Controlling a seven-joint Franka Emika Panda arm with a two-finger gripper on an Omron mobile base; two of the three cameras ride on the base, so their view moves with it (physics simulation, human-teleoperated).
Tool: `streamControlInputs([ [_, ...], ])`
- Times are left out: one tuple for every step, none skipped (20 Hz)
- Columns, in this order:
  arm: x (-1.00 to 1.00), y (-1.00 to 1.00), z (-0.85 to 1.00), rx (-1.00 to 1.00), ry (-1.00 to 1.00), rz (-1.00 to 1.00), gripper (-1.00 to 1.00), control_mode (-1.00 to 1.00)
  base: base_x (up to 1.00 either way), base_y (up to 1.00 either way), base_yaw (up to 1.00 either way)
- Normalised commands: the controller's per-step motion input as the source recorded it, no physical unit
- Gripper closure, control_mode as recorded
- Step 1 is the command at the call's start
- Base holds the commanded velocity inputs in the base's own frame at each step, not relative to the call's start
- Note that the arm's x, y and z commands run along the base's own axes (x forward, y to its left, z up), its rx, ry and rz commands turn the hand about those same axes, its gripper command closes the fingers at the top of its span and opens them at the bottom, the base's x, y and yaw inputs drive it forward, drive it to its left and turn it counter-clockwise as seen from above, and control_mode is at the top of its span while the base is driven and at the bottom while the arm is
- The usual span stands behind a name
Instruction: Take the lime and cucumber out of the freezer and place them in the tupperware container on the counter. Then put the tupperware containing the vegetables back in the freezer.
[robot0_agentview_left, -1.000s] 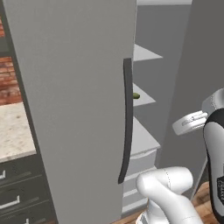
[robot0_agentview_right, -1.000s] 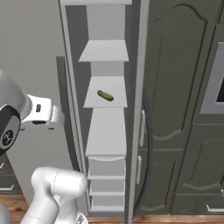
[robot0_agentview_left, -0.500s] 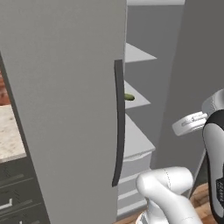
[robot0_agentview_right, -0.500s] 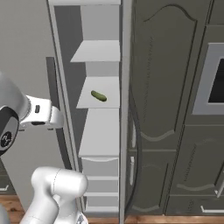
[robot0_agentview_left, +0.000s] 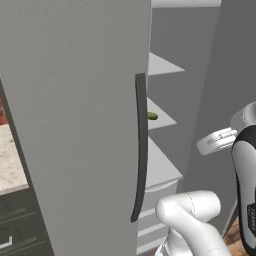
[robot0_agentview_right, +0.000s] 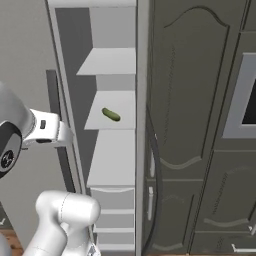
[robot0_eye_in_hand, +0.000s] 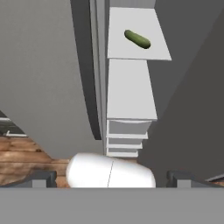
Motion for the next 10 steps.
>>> streamControlInputs([
  [0.0, 0.0, 0.0, 0.0, 0.0, 0.0, -1.0, 1.0, 0.34, -0.06, 0.0],
  [0.0, 0.0, 0.0, 0.0, 0.0, 0.0, -1.0, 1.0, 0.34, -0.09, 0.0],
  [0.0, 0.0, 0.0, 0.0, 0.0, 0.0, -1.0, 1.0, 0.34, -0.06, 0.0],
  [0.0, 0.0, 0.0, 0.0, 0.0, 0.0, -1.0, 1.0, 0.38, -0.08, 0.0],
  [0.0, 0.0, 0.0, 0.0, 0.0, 0.0, -1.0, 1.0, 0.24, -0.07, 0.0],
  [0.0, 0.0, 0.0, 0.0, 0.0, 0.0, -1.0, 1.0, 0.15, -0.16, 0.0],
  [0.0, 0.0, 0.0, 0.0, 0.0, 0.0, -1.0, 1.0, 0.0, -0.2, 0.0],
  [0.0, 0.0, 0.0, 0.0, 0.0, 0.0, -1.0, 1.0, 0.0, -0.17, 0.0],
  [0.0, 0.0, 0.0, 0.0, 0.0, 0.0, -1.0, 1.0, 0.0, -0.17, 0.0],
  [0.0, 0.0, 0.0, 0.0, 0.0, 0.0, -1.0, 1.0, 0.0, -0.14, 0.0],
])
